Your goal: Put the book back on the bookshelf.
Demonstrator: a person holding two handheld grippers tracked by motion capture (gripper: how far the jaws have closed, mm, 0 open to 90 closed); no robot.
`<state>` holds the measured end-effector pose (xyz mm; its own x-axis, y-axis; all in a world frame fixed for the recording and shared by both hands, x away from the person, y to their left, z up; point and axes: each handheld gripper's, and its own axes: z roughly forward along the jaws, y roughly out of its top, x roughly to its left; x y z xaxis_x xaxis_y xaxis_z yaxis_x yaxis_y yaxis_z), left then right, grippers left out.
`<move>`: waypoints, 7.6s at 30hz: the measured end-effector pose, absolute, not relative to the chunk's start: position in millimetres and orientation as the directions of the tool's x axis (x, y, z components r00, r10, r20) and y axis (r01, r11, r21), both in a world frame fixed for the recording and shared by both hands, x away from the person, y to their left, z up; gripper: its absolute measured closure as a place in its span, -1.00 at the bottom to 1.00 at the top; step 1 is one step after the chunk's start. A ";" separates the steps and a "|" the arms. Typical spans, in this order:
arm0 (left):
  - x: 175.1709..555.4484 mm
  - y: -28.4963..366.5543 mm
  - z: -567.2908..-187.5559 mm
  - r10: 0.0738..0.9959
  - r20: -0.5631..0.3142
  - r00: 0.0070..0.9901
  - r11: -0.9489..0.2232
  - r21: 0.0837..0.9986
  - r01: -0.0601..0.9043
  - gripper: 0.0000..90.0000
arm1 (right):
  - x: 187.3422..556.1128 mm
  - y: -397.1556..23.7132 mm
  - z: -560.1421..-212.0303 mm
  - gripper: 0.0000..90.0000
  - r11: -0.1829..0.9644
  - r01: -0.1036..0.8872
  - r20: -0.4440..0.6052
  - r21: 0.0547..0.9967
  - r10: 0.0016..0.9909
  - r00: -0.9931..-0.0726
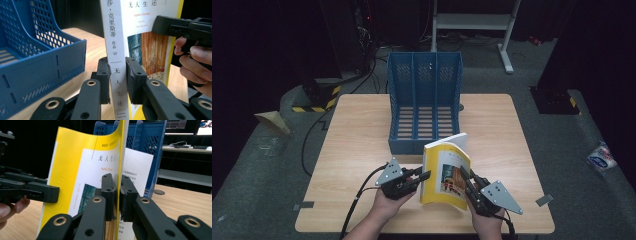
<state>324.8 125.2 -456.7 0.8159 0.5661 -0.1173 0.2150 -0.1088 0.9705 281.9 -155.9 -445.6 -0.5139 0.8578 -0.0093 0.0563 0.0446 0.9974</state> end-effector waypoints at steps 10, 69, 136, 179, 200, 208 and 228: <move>316.5 130.6 -462.0 0.571 -0.034 0.821 -0.146 0.979 0.142 0.67 | 285.1 -153.6 -450.0 0.72 0.051 0.072 -0.007 0.996 0.857 -0.516; 295.2 149.7 -473.8 0.427 0.038 0.904 -0.178 0.983 0.043 0.68 | 291.3 -152.3 -455.3 -0.28 -0.028 0.122 0.099 0.992 0.776 -0.623; 302.2 167.4 -444.1 0.598 0.007 0.802 -0.161 0.981 0.111 0.53 | 303.3 -207.5 -496.4 0.10 0.108 0.241 0.007 0.964 0.901 -0.434; 292.7 173.3 -414.2 0.635 0.002 0.772 -0.129 0.986 0.104 0.68 | 304.1 -203.9 -501.5 0.10 0.121 0.275 0.017 0.954 0.893 -0.449; 297.1 160.4 -397.3 0.664 -0.023 0.747 -0.136 0.979 0.151 0.69 | 307.7 -215.1 -502.8 0.09 0.099 0.289 0.041 0.952 0.896 -0.442; 301.2 158.1 -390.4 0.693 -0.027 0.720 -0.123 0.980 0.155 0.69 | 308.7 -211.2 -506.2 0.09 0.156 0.294 0.001 0.943 0.882 -0.472; 295.2 176.6 -347.1 0.771 -0.029 0.636 -0.066 0.990 0.126 0.69 | 310.8 -216.3 -499.9 0.10 0.114 0.287 0.030 0.951 0.891 -0.453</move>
<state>295.2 176.6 -347.1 0.6357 0.7714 -0.0293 0.1258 -0.0660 0.9899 310.8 -216.3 -499.9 -0.4532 0.8909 0.0296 0.2869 0.1143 0.9511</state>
